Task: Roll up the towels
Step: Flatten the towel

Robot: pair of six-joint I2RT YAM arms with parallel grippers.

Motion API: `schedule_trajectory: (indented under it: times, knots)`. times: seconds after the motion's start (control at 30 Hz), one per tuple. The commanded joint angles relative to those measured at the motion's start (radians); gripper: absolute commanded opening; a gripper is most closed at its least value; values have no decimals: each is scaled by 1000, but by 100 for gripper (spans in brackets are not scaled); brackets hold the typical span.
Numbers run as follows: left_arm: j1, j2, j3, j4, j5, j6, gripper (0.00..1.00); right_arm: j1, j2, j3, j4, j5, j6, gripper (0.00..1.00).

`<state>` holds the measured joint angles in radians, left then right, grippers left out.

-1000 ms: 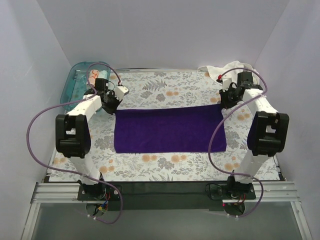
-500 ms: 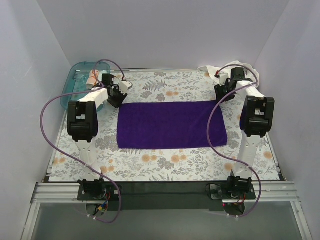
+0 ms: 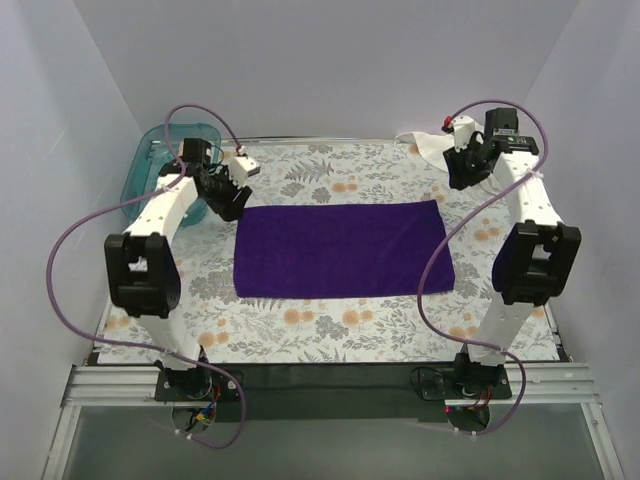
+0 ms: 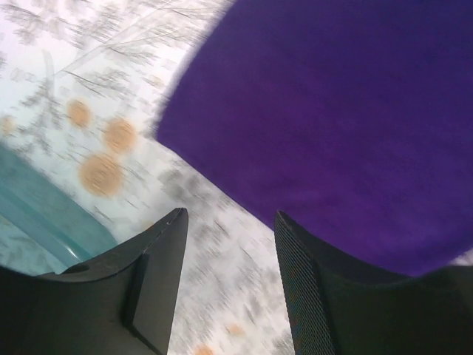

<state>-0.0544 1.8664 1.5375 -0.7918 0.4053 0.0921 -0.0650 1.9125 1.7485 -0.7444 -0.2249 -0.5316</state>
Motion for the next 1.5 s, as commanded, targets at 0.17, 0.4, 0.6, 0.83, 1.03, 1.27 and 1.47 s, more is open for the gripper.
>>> schedule_trajectory:
  times: [0.17,0.4,0.6,0.83,1.03,1.27,1.47]
  knots:
    - [8,-378,-384,-221,152,176,43,-4,-283,-364,-265,-34,-139,19]
    - [-1,-450,-573,-149,119,158,27,-1,-374,-610,-221,-77,-102,6]
    - [-21,-434,-599,-87,101,109,23,4,-386,-734,-133,-56,-61,1]
    - [-27,-426,-614,-67,96,87,22,4,-350,-849,-13,-5,-28,1]
    - [-32,-434,-649,-50,95,83,22,4,-311,-873,56,-22,18,1]
    - [-33,-446,-637,-67,101,75,22,1,-424,-802,-59,-70,-19,1]
    - [-35,-429,-593,-72,133,46,22,-1,-415,-705,-113,-64,-16,1]
